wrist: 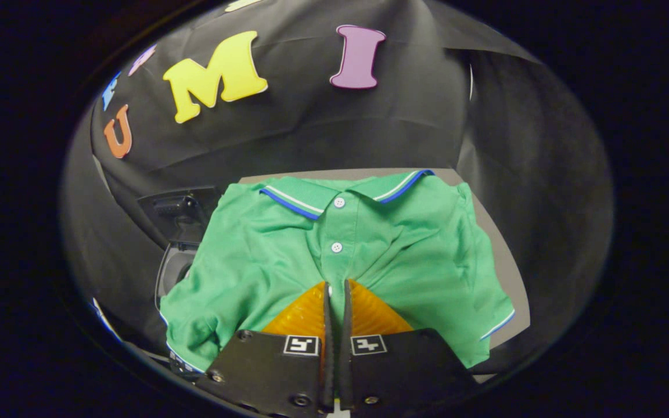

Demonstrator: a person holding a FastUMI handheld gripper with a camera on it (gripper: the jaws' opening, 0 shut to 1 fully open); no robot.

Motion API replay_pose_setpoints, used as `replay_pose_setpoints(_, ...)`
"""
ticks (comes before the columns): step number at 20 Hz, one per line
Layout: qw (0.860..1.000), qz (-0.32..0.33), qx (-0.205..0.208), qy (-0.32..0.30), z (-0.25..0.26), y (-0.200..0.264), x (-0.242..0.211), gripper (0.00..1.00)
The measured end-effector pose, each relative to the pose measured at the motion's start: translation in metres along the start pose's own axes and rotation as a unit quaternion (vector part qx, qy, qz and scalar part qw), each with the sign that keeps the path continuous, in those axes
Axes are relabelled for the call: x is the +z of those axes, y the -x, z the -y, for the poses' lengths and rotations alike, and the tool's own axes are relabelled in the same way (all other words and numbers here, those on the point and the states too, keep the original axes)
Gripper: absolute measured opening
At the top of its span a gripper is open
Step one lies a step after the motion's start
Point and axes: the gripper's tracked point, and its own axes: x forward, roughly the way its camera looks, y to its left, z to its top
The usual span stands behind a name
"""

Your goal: Put the clothes into the washing machine and then close the washing machine lid.

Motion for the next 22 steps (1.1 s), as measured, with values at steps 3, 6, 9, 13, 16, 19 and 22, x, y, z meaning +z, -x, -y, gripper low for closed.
replay_pose_setpoints(3,1.000,-0.007,0.000,-0.009,-0.001,0.003,0.001,0.06)
replay_pose_setpoints(6,1.000,0.014,0.007,-0.015,-0.008,0.018,0.017,0.06)
replay_pose_setpoints(9,0.998,0.041,0.027,-0.024,-0.017,0.044,0.040,0.06)
replay_pose_setpoints(13,0.994,0.078,0.063,-0.034,-0.041,0.080,0.077,0.06)
replay_pose_setpoints(16,0.990,0.108,0.087,-0.019,-0.062,0.111,0.099,0.06)
replay_pose_setpoints(19,0.985,0.140,0.100,0.004,-0.082,0.134,0.118,0.06)
replay_pose_setpoints(22,0.981,0.151,0.117,0.022,-0.103,0.151,0.126,0.06)
